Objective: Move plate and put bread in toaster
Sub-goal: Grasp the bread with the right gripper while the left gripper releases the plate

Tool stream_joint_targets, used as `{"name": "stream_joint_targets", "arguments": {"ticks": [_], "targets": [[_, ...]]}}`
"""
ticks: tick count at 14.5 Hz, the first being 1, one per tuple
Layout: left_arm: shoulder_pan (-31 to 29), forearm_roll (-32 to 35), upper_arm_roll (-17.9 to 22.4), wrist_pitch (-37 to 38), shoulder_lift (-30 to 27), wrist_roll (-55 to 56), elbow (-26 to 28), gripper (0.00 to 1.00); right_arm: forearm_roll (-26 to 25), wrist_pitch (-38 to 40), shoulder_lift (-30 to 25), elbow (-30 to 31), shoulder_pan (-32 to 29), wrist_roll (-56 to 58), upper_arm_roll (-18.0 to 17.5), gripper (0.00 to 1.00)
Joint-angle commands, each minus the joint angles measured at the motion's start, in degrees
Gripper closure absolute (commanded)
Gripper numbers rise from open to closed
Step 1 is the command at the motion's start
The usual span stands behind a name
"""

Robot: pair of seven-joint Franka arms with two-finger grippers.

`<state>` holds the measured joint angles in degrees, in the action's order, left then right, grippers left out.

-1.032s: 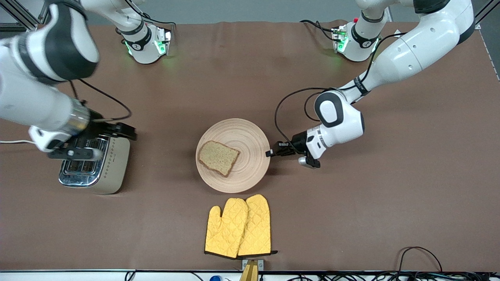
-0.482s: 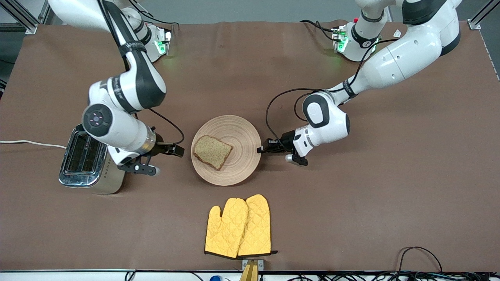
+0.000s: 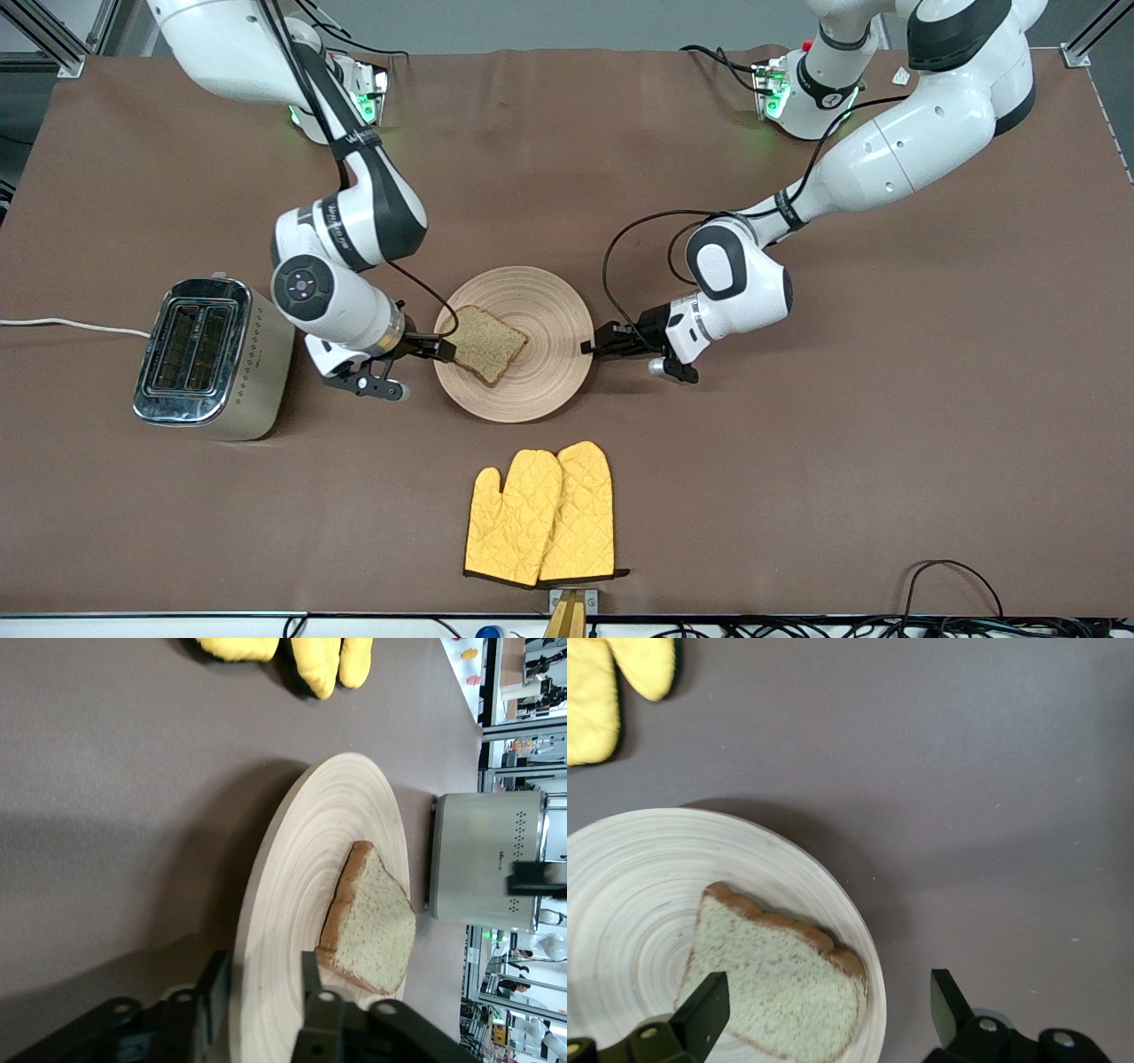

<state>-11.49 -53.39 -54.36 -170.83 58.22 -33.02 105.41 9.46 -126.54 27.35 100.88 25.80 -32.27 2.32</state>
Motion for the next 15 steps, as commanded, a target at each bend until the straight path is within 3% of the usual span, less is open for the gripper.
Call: {"name": "stream_joint_targets", "arguments": {"ticks": [1,3,7,9,12,15], "targets": [[-1.0,-1.5,0.2,0.0,-1.4,-0.2,-0.7,0.0,0.7,-3.7,-1.3,4.0,2.6,-3.6,0.5,0.0],[-2.8,-1.5,0.2,0.0,-2.7,0.2,-0.7,0.0,0.7,-3.9,-0.5,4.2,3.1,-4.0,0.5,0.02],[-9.6,-0.7,0.2,1.4,-5.9,0.3,-0.5,0.0,0.7,-7.0,-0.3,7.7,3.6,-4.1,0.5,0.14],[-12.4,1.3,1.2,6.8,-6.1,0.4,-2.6,0.0,0.7,-8.2,-0.1,8.5,4.3,-5.3,0.5,0.21],[-14.3,9.0,4.9,15.9,-8.4,5.6,-5.7,0.0,0.7,-8.4,0.4,8.5,5.3,-7.4,0.5,0.29],[-14.4,22.2,9.3,27.9,-10.8,16.5,-12.0,0.0,0.7,-8.4,0.8,8.5,5.4,-7.9,0.5,0.36]]}}
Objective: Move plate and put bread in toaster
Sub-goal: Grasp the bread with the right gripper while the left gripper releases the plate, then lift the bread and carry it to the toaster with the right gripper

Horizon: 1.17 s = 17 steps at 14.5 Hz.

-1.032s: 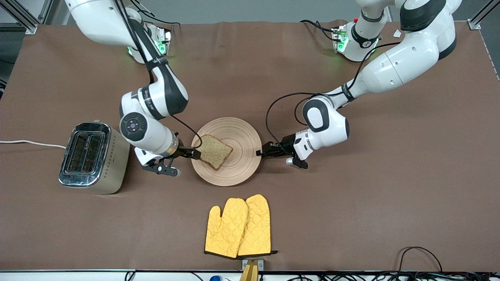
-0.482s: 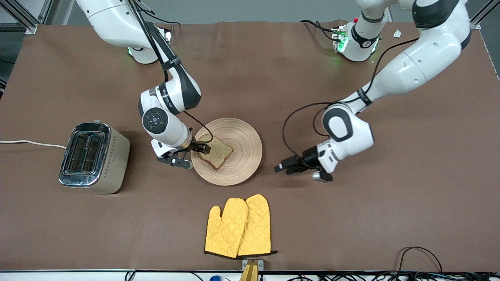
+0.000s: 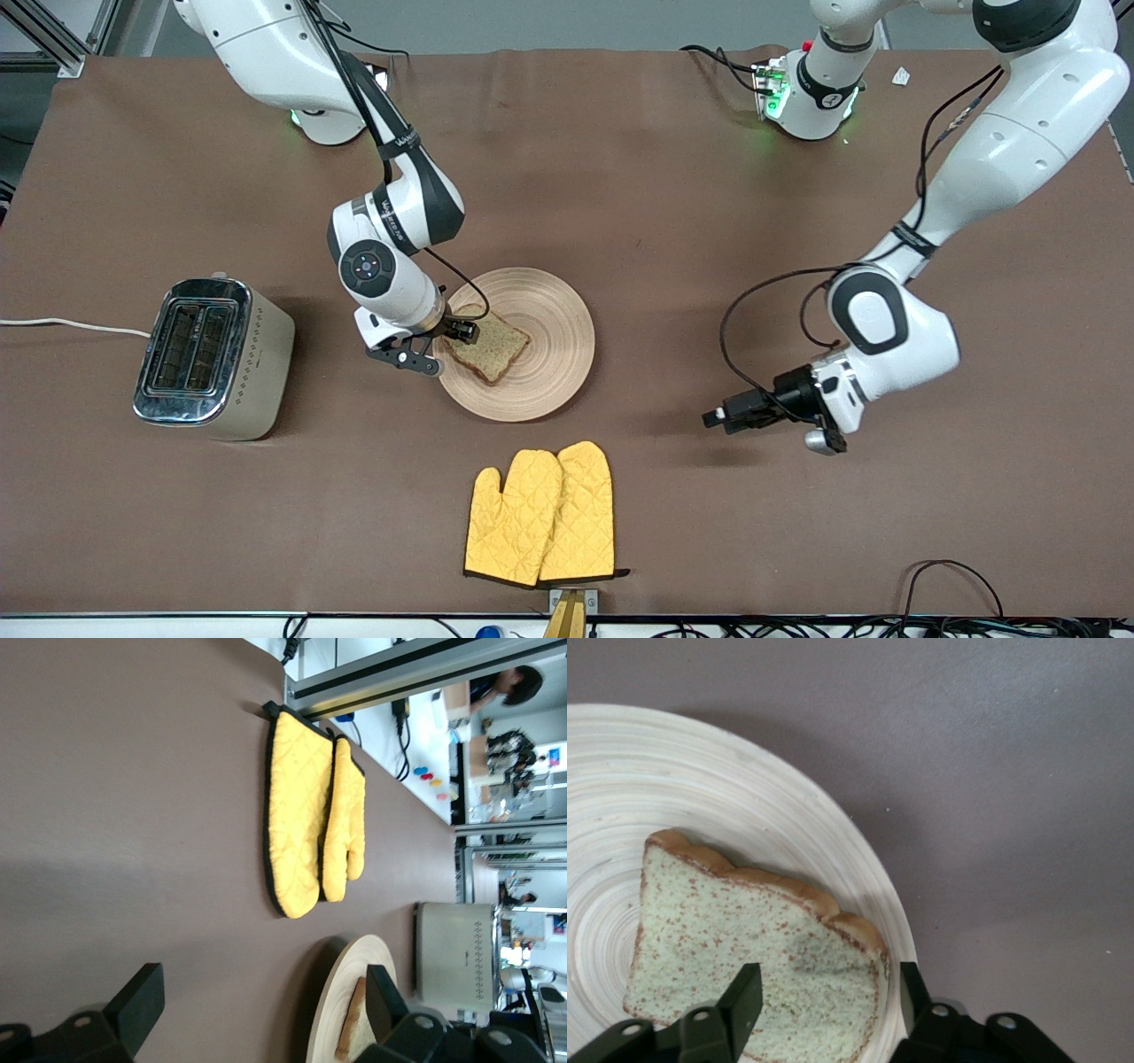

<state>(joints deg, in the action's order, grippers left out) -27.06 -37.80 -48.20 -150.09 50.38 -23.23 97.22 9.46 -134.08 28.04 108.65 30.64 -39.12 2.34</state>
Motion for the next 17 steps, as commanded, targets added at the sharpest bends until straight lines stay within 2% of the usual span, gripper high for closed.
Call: {"name": "stream_joint_targets", "arguments": {"ticks": [1,3,8,10,14,15,17], "targets": [[0.4,11.5,3.5,11.0,-3.4,10.6,-6.0,0.0,0.7,-1.0,0.3,0.7,0.8,-1.0,0.5,0.38],[-0.6,20.9,3.2,17.4,-4.8,18.6,-9.6,0.0,0.7,-1.7,0.5,0.9,1.0,-1.4,0.5,0.39],[-0.7,35.8,3.6,31.9,-12.5,28.3,-15.6,0.0,0.7,-3.7,1.3,1.8,1.2,-1.7,0.5,0.42],[-2.1,40.2,3.5,35.5,-16.2,30.6,-15.5,0.0,0.7,-3.6,1.5,1.9,1.2,-1.7,0.5,0.53],[-3.0,44.1,3.6,42.1,-22.7,31.4,-15.6,0.0,0.7,-2.9,1.5,1.7,1.1,-1.8,0.5,0.94],[-3.0,45.7,3.6,44.1,-24.1,31.6,-15.6,0.0,0.7,-2.8,1.5,1.5,1.1,-1.8,0.5,0.99],[-3.2,47.5,3.8,48.2,-26.8,32.3,-15.7,0.0,0.7,-2.8,1.5,1.2,1.1,-1.6,0.5,1.0]]}}
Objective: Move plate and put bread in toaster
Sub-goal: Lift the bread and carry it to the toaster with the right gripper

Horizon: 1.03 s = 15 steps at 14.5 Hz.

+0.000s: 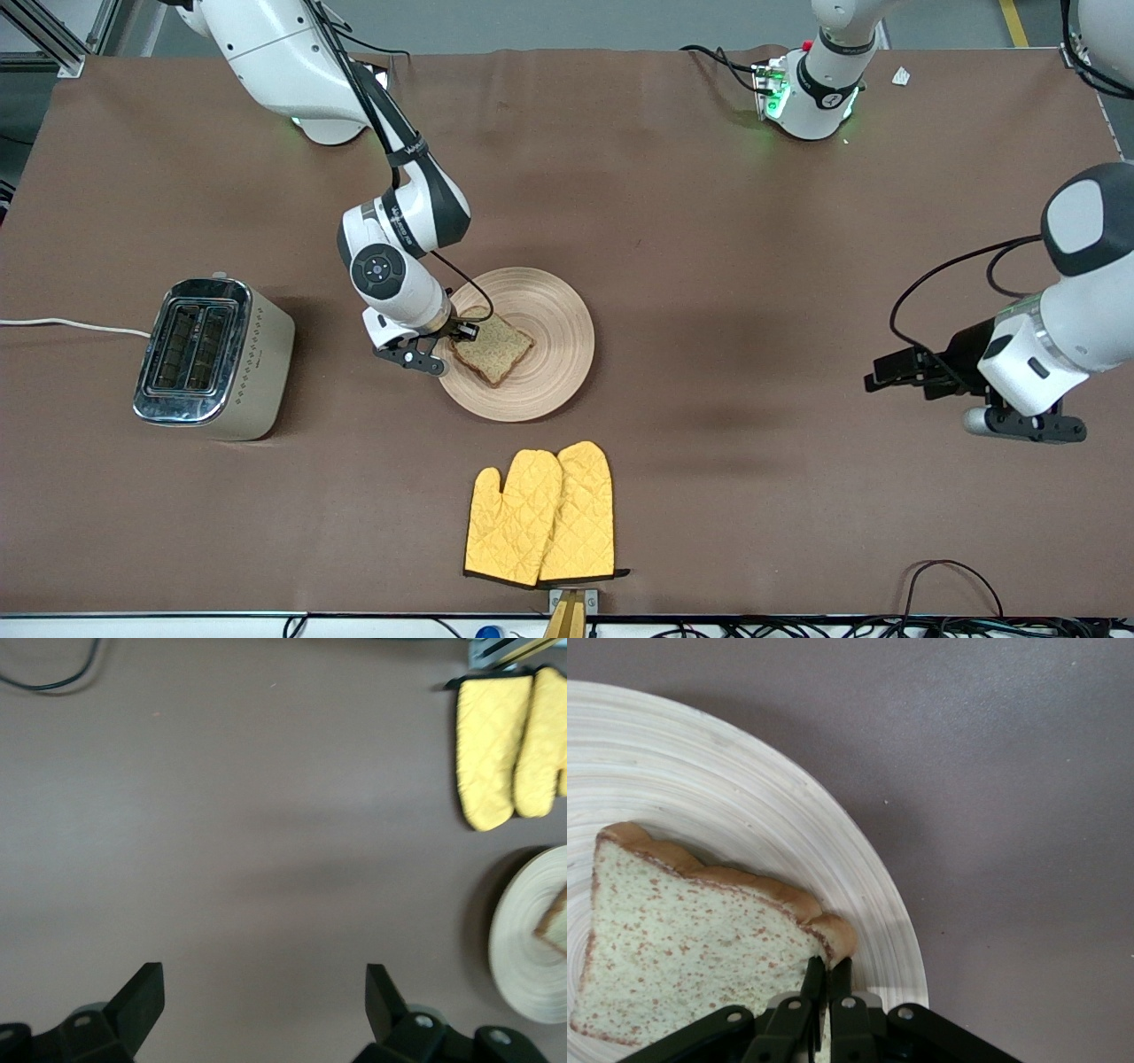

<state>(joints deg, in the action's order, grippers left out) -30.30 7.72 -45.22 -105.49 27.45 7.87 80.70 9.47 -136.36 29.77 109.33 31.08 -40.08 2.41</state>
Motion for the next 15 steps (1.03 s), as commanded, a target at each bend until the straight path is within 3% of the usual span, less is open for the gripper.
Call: {"name": "stream_joint_targets", "arguments": {"ticks": [1,7,10,12,15], "targets": [[-0.6,2.1,0.8,5.7,-5.0,1.2,0.5,0.0,0.6,-0.3,-0.3,0.2,0.6,-0.3,0.4,1.0],[-1.1,4.3,0.7,15.1,-11.4,1.2,-1.4,0.0,-0.8,20.6,-2.6,-12.0,-0.3,-0.2,1.1,1.0],[-0.6,4.2,1.3,18.0,-14.8,1.0,-1.2,0.0,-9.9,34.4,-2.9,-21.1,-0.9,1.0,2.5,1.0],[3.2,3.4,7.1,18.7,-17.2,-0.1,-0.9,0.0,-17.2,42.7,-2.8,-25.8,-2.2,5.6,2.6,1.0],[16.0,-4.4,24.2,21.7,-20.8,-0.1,-0.5,0.0,-25.0,52.2,-2.8,-30.3,-4.8,16.8,2.7,1.0]]}}
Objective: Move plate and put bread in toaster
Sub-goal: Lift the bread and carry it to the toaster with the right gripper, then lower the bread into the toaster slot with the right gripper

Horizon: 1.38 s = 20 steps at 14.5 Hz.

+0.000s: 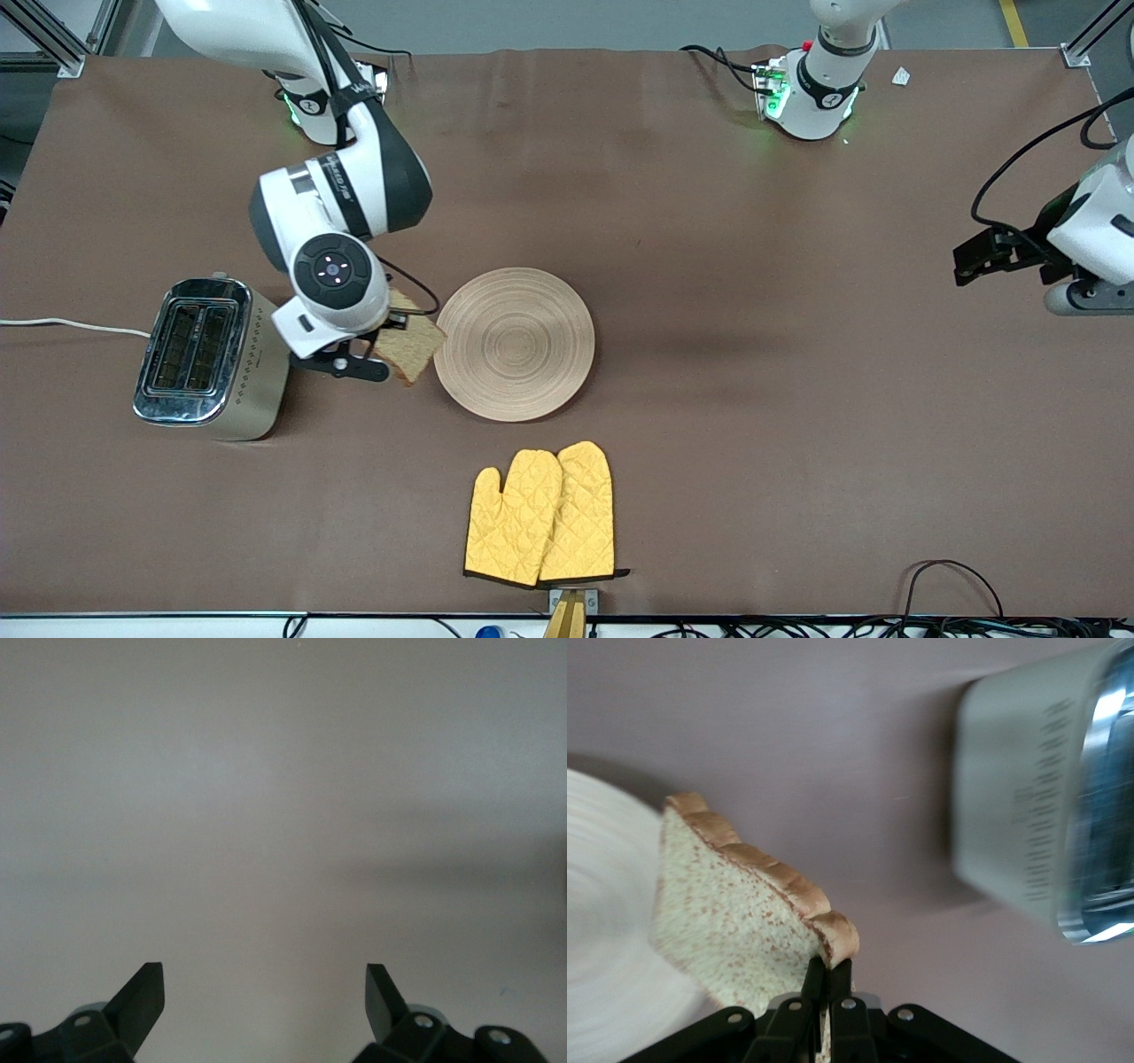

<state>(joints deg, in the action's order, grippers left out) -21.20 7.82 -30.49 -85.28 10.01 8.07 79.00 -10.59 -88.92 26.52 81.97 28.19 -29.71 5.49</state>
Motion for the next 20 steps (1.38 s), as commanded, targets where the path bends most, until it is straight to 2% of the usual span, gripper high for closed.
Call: {"name": "stream_joint_targets", "arguments": {"ticks": [1,2,4,9,11,12,16,20], "targets": [[10.6,-6.1,13.8,1.8,-4.4,-0.5,2.1,0.0,-8.9,6.9,0.5,-3.8,-2.4,10.7,-0.4,1.0],[13.9,-6.4,17.5,1.8,-5.6,-0.9,3.2,0.0,-12.7,8.7,0.5,-4.0,-2.5,15.3,-0.4,1.0],[18.5,-6.3,21.8,1.9,-8.1,-0.8,5.6,0.0,-19.0,11.8,0.4,-4.0,-3.1,22.5,-0.2,1.0],[23.4,-5.5,24.3,-0.3,-16.7,-0.2,15.6,0.0,-29.0,13.7,0.5,-3.5,-6.5,33.0,0.0,1.0],[23.9,-5.5,24.8,-5.0,-19.9,-0.7,20.5,0.0,-29.8,13.5,0.6,-3.4,-9.3,33.1,0.0,1.0],[23.9,-5.5,24.8,-5.3,-20.3,-0.7,20.9,0.0,-29.8,13.1,0.7,-3.4,-10.4,33.1,0.0,1.0],[23.7,-5.5,24.6,-5.1,-19.6,-1.2,19.9,0.0,-29.8,11.8,1.0,-3.2,-13.0,32.8,0.0,1.0],[23.3,-5.6,24.6,-4.8,-16.5,-4.2,16.7,0.0,-28.9,9.7,2.5,-3.0,-14.3,30.4,-0.1,1.0]]}}
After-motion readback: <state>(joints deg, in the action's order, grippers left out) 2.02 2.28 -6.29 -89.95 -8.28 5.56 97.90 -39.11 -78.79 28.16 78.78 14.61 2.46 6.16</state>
